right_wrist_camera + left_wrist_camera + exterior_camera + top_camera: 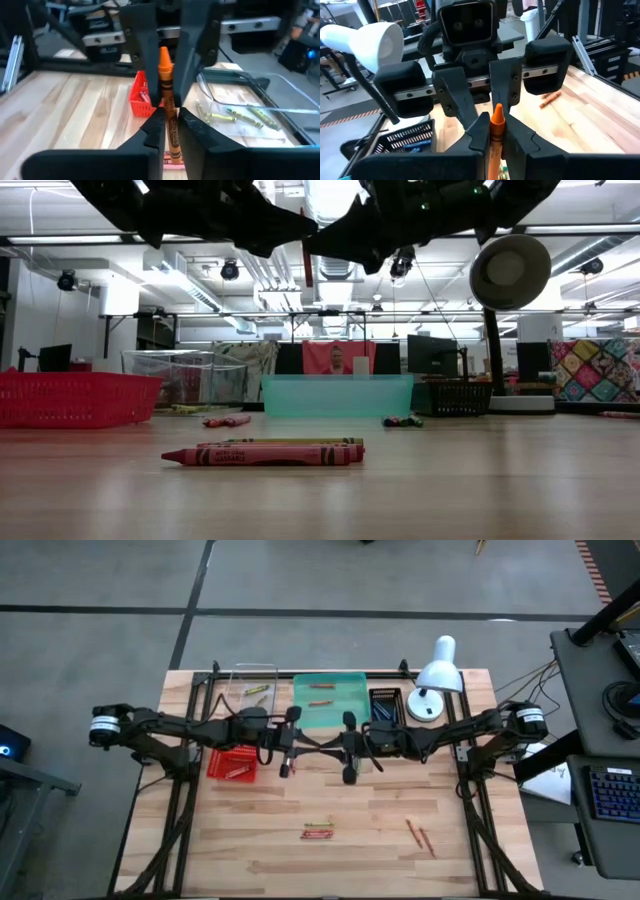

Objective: Sort crayons
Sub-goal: Put the orange crayon into the green bin

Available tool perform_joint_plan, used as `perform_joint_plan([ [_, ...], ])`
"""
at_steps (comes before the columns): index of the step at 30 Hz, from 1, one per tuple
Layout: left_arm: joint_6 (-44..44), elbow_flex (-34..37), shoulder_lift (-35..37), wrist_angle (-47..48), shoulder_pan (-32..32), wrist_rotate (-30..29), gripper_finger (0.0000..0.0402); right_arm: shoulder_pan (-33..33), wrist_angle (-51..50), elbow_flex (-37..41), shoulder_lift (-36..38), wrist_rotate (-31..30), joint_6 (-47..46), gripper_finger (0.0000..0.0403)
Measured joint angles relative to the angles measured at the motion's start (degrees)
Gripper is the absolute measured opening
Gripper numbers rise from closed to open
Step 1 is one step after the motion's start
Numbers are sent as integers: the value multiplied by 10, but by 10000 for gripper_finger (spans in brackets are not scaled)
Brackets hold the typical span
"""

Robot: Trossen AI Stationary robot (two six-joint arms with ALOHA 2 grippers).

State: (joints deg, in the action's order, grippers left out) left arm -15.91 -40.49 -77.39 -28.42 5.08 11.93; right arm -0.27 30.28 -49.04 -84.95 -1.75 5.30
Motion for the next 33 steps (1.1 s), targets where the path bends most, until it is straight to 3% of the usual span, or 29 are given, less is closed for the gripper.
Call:
perform_joint_plan([
  [5,-2,-23,3,37,5,-14,7,-1,-10,0,13,-45,-38,85],
  [10,-43,-84,3,172,26,-67,4,-2,-66,-2,41,-115,-54,121],
  [14,-95,-124,-7,248,63,-110,3,-2,-142,-11,62,-177,-69,136],
  [18,-120,-148,-31,260,119,-110,3,-1,-191,-13,77,-184,-94,138],
  [22,-99,-182,-81,276,184,-111,2,-1,-225,-13,91,-183,-121,132],
  [25,-63,-237,-136,343,221,-112,2,-1,-255,-13,101,-183,-140,126],
  [33,-83,-402,-294,478,270,-111,2,3,-305,-13,115,-177,-160,113],
])
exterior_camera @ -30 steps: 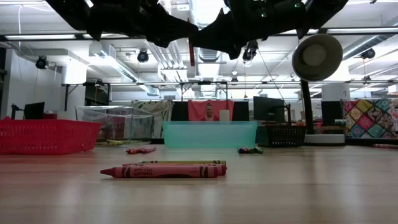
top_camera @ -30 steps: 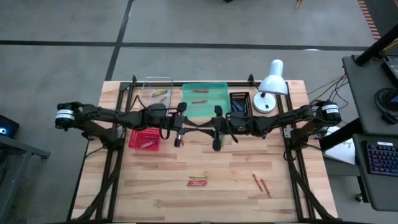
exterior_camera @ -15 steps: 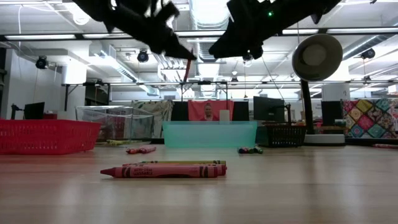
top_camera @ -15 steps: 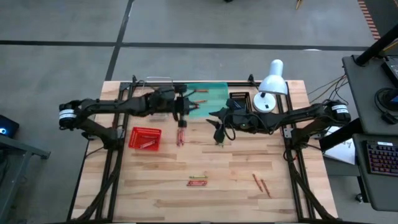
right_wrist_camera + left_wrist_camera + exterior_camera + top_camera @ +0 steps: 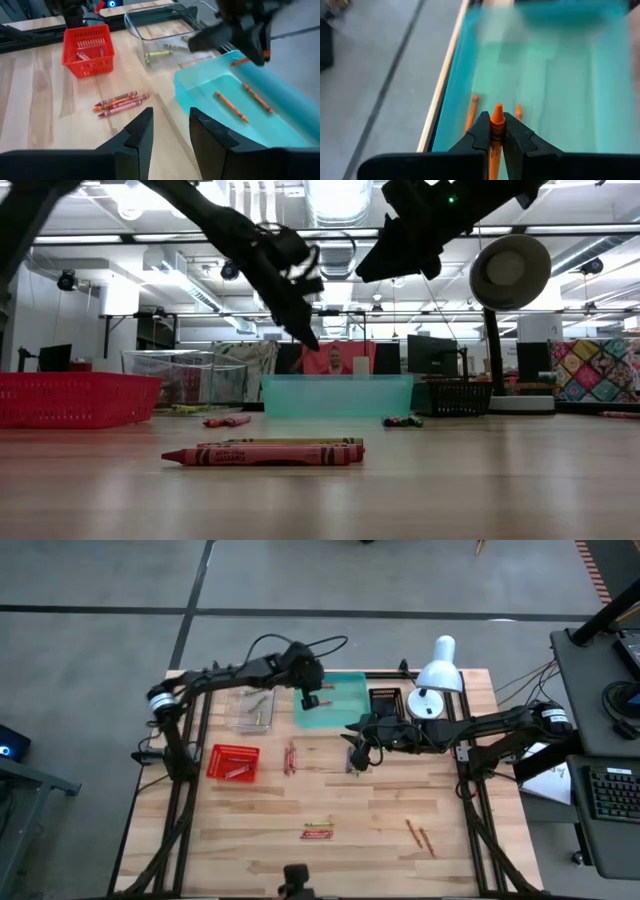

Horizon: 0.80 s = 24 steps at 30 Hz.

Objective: Sort crayons
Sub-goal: Put the orange crayon into the green bin

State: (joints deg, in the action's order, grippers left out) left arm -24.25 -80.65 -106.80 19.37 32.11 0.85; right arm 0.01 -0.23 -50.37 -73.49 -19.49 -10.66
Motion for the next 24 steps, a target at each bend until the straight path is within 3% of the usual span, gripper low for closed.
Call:
perform_joint_plan([
  [10,-21,-126,-118,88,18,7,2,2,-5,0,-1,2,0,98],
  [17,-20,-128,-128,99,18,21,5,2,-15,0,-1,2,-7,91],
  [24,9,-118,-128,96,18,22,35,2,-15,0,-1,2,-9,97],
])
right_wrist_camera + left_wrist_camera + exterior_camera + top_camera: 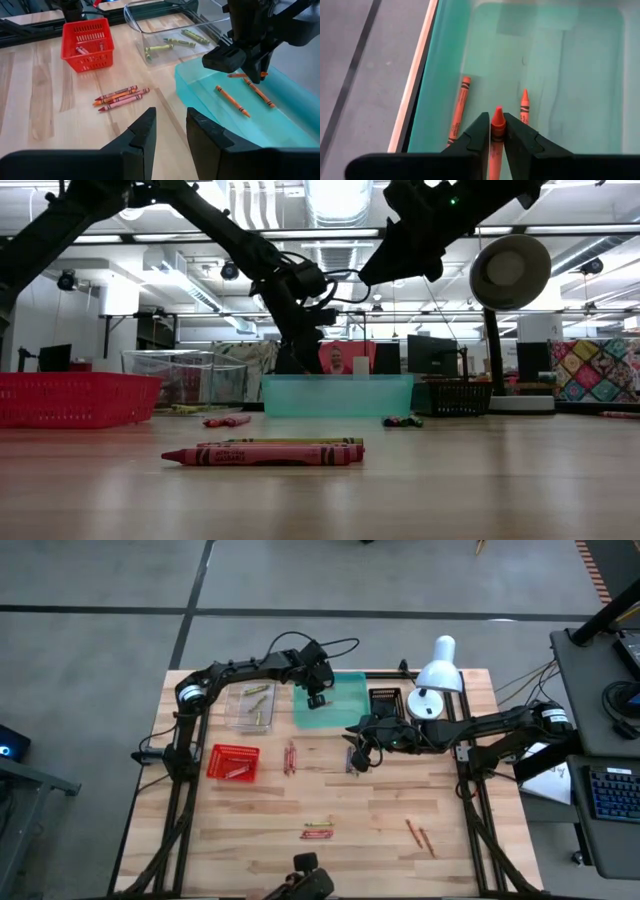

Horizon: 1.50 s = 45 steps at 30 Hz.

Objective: Sort crayons
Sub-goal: Put the orange crayon into the green bin, then put the red crayon into the red bin

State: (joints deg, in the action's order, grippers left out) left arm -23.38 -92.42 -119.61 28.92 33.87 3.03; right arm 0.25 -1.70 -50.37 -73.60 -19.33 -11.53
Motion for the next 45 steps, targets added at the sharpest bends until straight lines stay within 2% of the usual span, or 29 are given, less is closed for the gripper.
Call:
perform_joint_plan([
  [11,5,1,3,-2,0,11,67,0,0,0,0,0,-13,89],
  [18,35,15,70,-6,-1,112,67,0,-58,0,0,24,-101,86],
  [23,56,72,143,-52,-12,136,54,-2,-151,0,0,28,-183,70],
  [33,124,282,335,-239,-36,136,39,-30,-446,-44,-21,28,-348,40],
  [38,146,362,422,-292,-41,134,38,-45,-584,-58,-58,44,-399,32],
  [41,149,399,468,-308,-41,134,38,-55,-664,-59,-86,58,-461,29],
  [45,148,435,515,-313,-41,93,38,-65,-760,-58,-126,73,-517,27],
])
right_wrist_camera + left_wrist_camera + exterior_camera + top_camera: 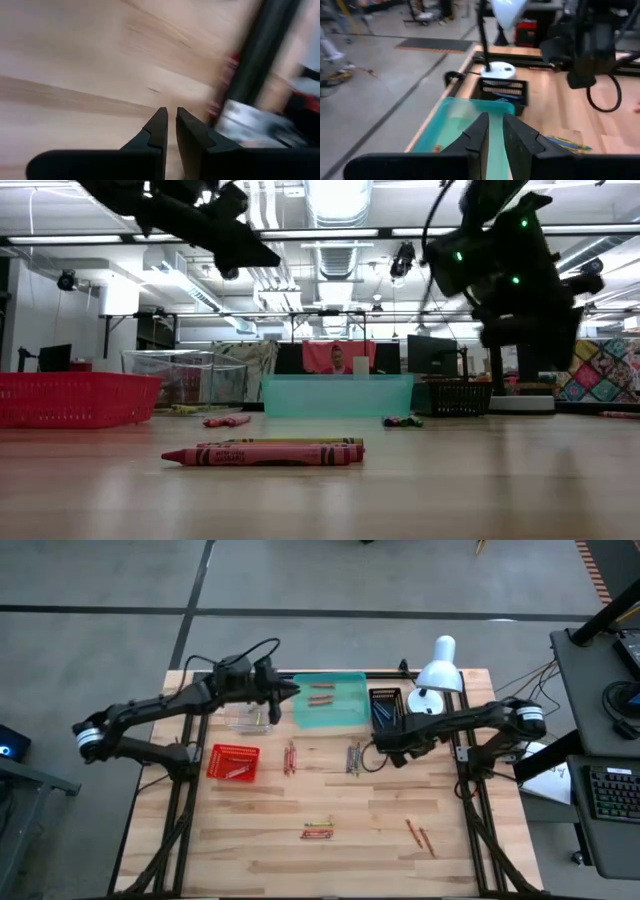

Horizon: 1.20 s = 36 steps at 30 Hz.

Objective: Sort crayons
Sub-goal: Put the red crayon into the red bin

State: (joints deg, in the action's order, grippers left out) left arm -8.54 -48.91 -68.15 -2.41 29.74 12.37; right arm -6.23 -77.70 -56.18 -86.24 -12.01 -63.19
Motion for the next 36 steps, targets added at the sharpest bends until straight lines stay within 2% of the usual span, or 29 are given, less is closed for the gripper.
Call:
perform_joint_plan([
  [3,-1,18,29,1,0,-35,38,-1,-48,0,-27,-1,-3,27],
  [6,-10,28,51,4,0,-54,38,-1,-53,3,-43,-7,28,27],
  [14,-22,37,88,3,0,-59,38,-10,-53,34,-57,-40,68,27],
  [20,-32,37,90,3,0,-59,38,-33,-51,64,-54,-47,21,27],
  [26,-32,37,89,3,1,-59,39,-39,-10,93,-54,-41,-39,27],
  [31,-32,37,89,3,1,-60,39,-31,38,99,-54,4,-18,27],
  [36,-32,37,89,3,1,-60,39,-32,69,92,-54,3,-4,27],
])
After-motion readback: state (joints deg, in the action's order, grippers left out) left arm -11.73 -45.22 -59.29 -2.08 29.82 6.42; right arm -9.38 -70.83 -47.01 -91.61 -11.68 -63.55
